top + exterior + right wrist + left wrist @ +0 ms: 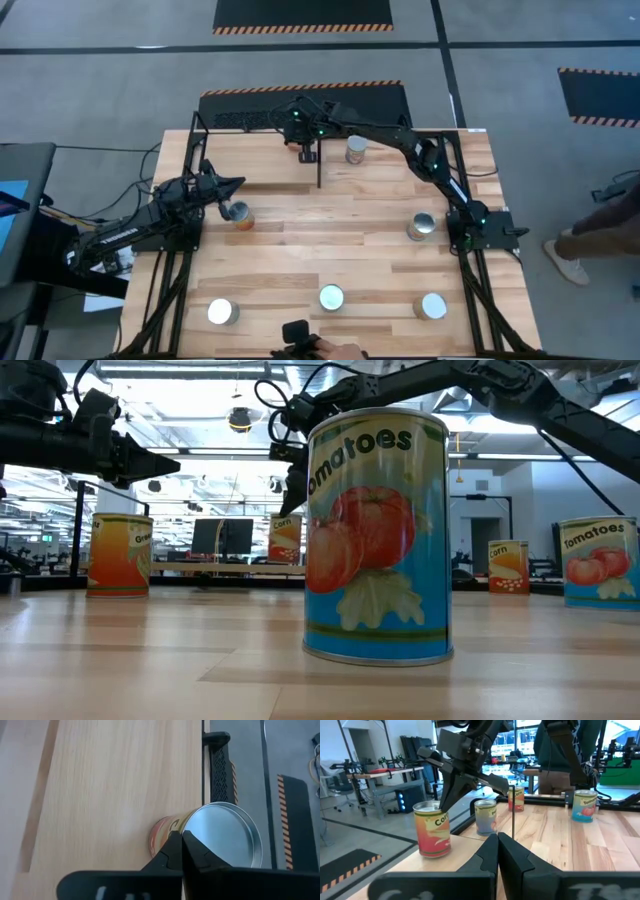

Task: Pick and place cans onto a shelf
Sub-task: Put the bottom canned corn on the shelf

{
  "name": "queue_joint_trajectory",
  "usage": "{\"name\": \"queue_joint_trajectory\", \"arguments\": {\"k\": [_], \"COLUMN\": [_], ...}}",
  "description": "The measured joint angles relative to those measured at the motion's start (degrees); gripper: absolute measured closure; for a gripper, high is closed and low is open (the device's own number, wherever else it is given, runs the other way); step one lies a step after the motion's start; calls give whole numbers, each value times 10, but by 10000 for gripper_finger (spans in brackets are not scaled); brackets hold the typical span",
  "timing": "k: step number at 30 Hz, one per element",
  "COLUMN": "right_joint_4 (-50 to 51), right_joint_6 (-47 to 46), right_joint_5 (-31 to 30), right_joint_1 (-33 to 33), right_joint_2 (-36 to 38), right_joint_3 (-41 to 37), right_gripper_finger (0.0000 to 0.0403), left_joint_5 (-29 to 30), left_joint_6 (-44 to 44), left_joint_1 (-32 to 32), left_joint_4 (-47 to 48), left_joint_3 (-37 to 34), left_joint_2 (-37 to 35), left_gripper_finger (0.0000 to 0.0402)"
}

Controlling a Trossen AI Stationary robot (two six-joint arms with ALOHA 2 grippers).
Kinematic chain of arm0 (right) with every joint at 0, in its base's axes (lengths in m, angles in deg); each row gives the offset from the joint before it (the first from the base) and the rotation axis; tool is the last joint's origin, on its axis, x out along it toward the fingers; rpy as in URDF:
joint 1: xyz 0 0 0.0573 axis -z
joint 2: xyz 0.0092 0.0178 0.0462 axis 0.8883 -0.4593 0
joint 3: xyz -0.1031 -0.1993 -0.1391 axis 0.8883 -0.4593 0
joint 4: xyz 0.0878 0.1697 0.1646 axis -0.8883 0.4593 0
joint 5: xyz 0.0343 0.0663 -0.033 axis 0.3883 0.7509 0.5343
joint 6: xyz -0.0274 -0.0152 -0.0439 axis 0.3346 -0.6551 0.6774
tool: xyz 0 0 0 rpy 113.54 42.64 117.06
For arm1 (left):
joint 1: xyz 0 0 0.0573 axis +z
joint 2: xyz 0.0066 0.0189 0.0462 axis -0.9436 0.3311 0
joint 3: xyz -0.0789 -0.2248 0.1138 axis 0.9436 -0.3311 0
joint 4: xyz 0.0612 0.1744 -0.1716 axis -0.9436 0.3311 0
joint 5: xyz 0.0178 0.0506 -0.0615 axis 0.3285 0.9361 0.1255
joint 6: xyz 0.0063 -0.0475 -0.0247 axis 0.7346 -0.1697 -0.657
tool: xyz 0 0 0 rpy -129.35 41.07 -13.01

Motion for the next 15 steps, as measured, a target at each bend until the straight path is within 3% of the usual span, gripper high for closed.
{"name": "queue_joint_trajectory", "arguments": {"k": [15], "right_joint_4": [0], "right_joint_6": [-43], "right_joint_5": [-6], "right_joint_1": [11], "right_joint_2": [0], "right_joint_3": [0], "right_gripper_finger": [308], "left_joint_5": [0], "left_joint_6": [0], "left_joint_1": [0], "left_joint_4": [0], "left_joint_3": [0], "left_joint_2": [0], "left_gripper_finger": [401]}}
